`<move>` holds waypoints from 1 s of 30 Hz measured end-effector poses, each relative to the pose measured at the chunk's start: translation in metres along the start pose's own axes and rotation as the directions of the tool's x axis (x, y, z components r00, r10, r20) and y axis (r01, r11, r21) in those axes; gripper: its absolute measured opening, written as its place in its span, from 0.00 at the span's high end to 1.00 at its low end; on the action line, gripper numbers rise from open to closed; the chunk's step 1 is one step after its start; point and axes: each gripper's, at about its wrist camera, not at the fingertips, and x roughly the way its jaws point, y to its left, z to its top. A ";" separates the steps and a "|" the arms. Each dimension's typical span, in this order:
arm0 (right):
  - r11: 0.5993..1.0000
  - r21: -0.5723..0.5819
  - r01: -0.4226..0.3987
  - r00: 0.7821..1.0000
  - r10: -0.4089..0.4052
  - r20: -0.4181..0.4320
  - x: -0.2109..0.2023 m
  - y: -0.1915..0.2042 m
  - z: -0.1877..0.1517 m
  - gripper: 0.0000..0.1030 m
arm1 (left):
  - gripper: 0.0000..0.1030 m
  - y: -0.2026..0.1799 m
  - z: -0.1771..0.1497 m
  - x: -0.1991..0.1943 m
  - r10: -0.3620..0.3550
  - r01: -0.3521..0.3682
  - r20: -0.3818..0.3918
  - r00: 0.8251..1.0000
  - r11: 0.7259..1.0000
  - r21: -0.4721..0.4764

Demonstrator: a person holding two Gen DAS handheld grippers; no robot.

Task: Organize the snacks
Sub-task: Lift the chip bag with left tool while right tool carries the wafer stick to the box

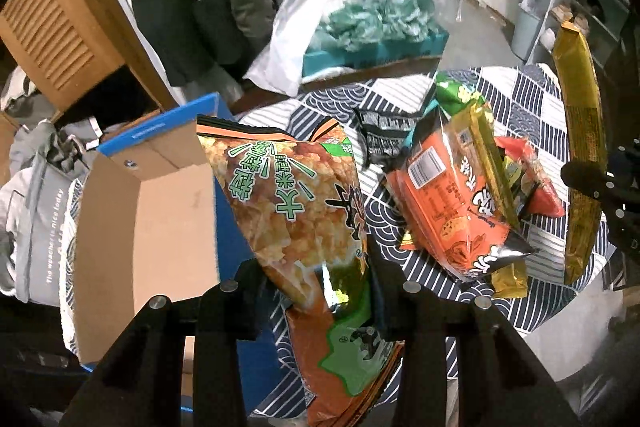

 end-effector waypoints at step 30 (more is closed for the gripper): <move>0.976 -0.153 -0.153 0.982 0.167 0.085 -0.043 0.130 0.075 0.70 | 0.61 0.099 -0.015 -0.055 0.055 -0.039 0.126 0.990 0.992 -0.124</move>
